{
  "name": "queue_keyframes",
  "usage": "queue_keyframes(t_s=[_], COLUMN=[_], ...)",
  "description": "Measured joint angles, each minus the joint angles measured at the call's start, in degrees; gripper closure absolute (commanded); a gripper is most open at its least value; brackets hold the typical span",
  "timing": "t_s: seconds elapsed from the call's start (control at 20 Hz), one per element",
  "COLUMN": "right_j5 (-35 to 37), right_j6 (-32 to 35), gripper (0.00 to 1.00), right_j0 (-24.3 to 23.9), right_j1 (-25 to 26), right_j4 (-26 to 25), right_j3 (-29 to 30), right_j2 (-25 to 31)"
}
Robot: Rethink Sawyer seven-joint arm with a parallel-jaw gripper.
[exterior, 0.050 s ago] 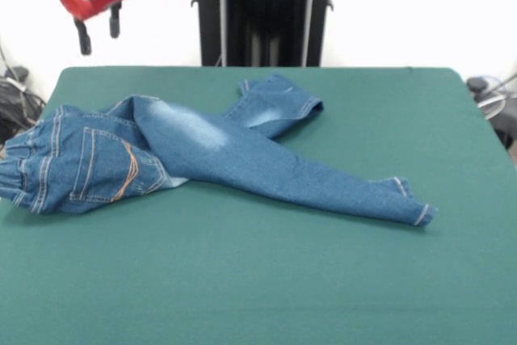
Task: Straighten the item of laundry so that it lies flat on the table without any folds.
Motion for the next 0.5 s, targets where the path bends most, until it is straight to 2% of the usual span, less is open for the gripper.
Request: queue_keyframes(t_s=[0.5], right_j5=[1.8], right_j6=[0.0], gripper=[0.00], right_j0=[-0.3], right_j1=[-4.1], right_j4=[0.0], right_j3=[1.5], right_j2=[-1.5])
